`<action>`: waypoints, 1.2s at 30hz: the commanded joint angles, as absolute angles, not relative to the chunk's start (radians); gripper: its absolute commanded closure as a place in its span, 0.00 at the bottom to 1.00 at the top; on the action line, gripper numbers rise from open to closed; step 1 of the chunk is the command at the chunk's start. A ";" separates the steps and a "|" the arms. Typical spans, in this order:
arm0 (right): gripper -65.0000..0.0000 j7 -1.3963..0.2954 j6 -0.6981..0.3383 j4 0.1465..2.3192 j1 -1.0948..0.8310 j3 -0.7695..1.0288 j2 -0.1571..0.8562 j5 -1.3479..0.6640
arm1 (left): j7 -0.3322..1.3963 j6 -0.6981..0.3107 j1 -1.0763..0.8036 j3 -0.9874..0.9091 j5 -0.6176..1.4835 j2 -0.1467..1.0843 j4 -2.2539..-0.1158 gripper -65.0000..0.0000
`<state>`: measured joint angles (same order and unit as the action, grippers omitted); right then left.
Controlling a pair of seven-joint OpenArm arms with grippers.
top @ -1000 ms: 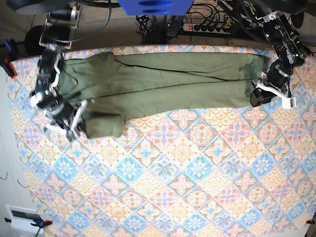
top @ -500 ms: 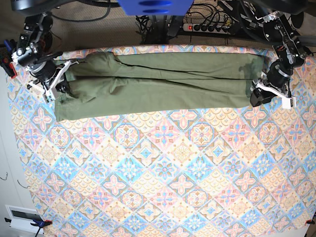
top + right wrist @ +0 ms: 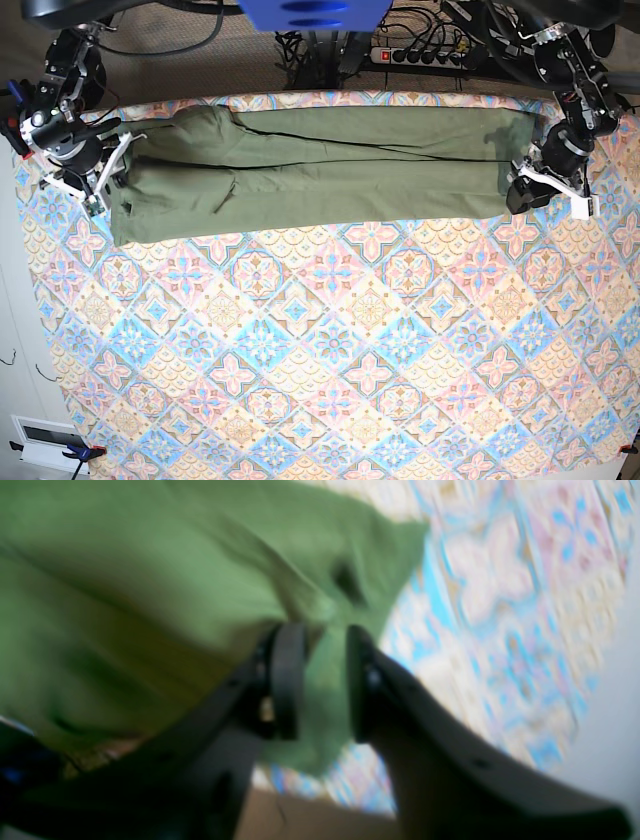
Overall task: Layout the t-shirt on the table in an organized manner, then fold the t-shirt properly
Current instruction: 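Pull the folded strip taut between both grippers toward the collar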
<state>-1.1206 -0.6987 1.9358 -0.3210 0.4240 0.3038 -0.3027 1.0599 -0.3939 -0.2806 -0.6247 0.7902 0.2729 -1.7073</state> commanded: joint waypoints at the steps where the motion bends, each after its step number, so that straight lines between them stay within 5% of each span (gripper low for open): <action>1: 0.67 -1.096 -0.698 1.951 -0.302 0.432 0.320 -0.317 | 1.044 -0.400 -0.285 -0.630 0.809 0.315 -1.722 0.54; 8: 0.62 -1.090 -0.698 1.954 -0.305 0.435 0.320 -0.317 | 1.144 -0.401 -0.305 -0.630 0.814 0.424 -1.672 0.52; 17: 0.62 -1.086 -0.698 1.954 -0.300 0.433 0.298 -0.317 | 1.148 -0.403 -0.318 -0.562 0.816 0.498 -1.581 0.21; 28: 0.62 -1.086 -0.698 1.954 -0.300 0.433 0.297 -0.317 | 1.145 -0.403 -0.254 -0.447 0.814 0.458 -1.449 0.24; 32: 0.62 -1.086 -0.698 1.954 -0.300 0.432 0.297 -0.318 | 1.152 -0.403 -0.254 -0.433 0.816 0.429 -1.449 0.37; 36: 0.62 -1.086 -0.698 1.954 -0.298 0.430 0.297 -0.318 | 1.153 -0.404 -0.259 -0.433 0.816 0.406 -1.454 0.72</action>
